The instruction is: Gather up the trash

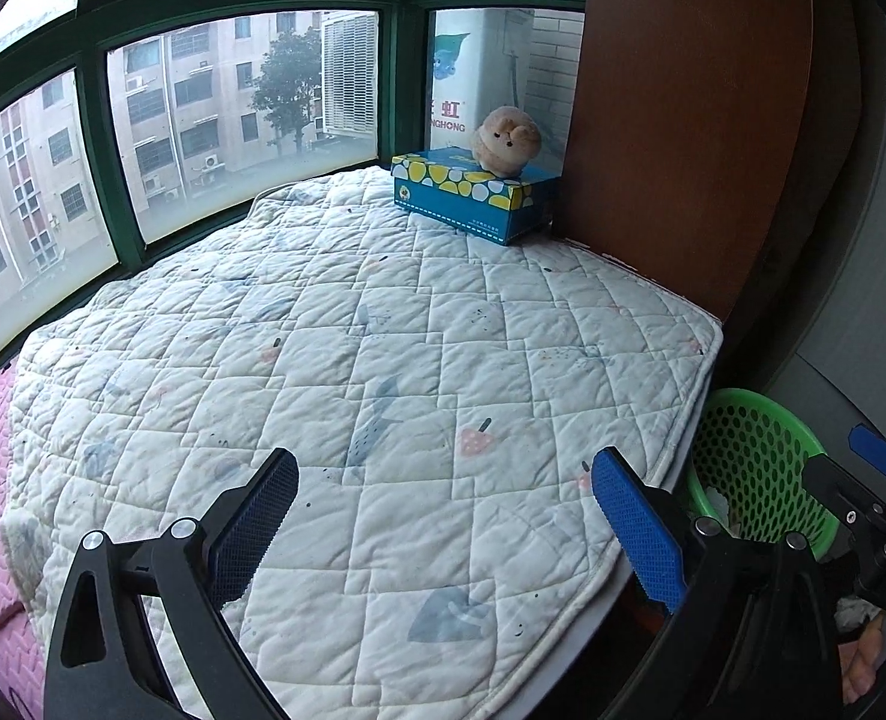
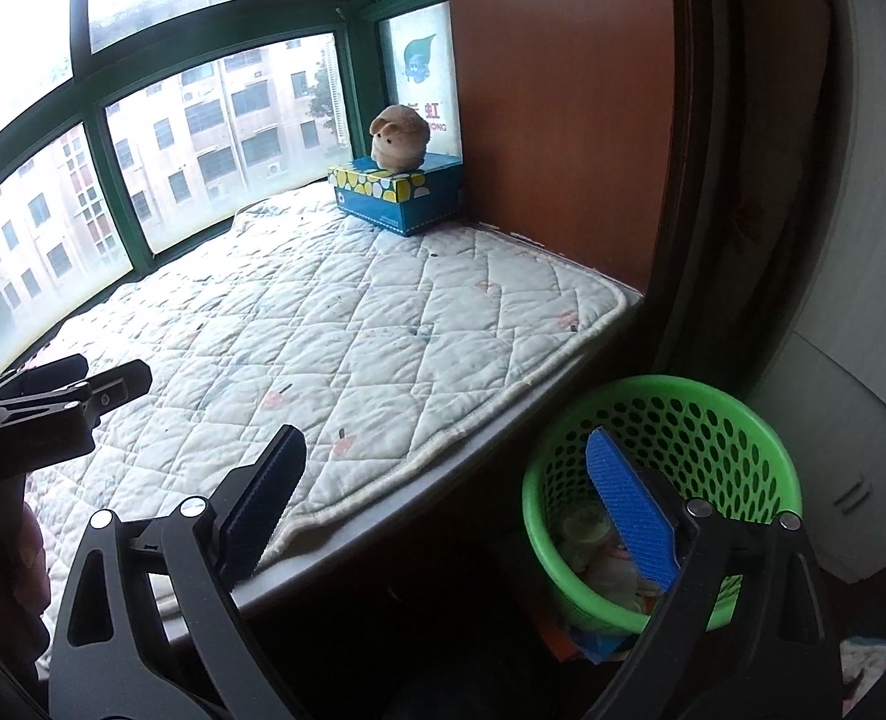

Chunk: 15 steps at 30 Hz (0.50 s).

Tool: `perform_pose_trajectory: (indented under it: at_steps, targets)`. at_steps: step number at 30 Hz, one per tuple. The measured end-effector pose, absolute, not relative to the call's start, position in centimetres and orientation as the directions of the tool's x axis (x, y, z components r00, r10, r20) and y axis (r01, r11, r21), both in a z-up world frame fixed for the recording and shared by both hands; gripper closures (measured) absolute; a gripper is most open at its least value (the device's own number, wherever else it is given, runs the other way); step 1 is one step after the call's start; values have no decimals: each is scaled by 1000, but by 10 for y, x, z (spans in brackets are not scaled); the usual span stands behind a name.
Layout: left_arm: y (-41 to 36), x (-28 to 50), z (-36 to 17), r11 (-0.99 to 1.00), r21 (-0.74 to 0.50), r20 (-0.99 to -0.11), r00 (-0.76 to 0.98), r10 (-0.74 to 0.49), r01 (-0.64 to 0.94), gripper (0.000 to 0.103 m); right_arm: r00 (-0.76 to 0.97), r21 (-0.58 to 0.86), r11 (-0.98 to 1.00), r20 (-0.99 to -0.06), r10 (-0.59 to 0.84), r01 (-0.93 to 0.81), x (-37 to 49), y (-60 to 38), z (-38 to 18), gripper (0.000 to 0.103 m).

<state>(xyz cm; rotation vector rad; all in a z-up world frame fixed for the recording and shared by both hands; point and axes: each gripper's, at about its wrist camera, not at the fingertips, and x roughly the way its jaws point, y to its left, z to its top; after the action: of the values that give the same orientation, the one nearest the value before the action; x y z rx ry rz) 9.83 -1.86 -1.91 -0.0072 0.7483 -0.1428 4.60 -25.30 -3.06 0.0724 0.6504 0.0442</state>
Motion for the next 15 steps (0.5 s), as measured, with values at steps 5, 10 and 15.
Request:
perform_pose_trajectory:
  at_steps: [5, 10, 15]
  targets:
    - [-9, 94, -19, 993, -58, -676, 727, -118, 106, 8, 795, 73, 997, -603, 65, -26, 46, -249, -31, 9]
    - [-3, 88, -17, 994, -50, -670, 735, -105, 96, 8, 797, 72, 997, -600, 69, -33, 45, -246, -30, 8]
    - [1, 84, -16, 995, -45, -666, 740, -95, 87, 8, 800, 68, 997, -595, 75, -43, 46, -242, -29, 8]
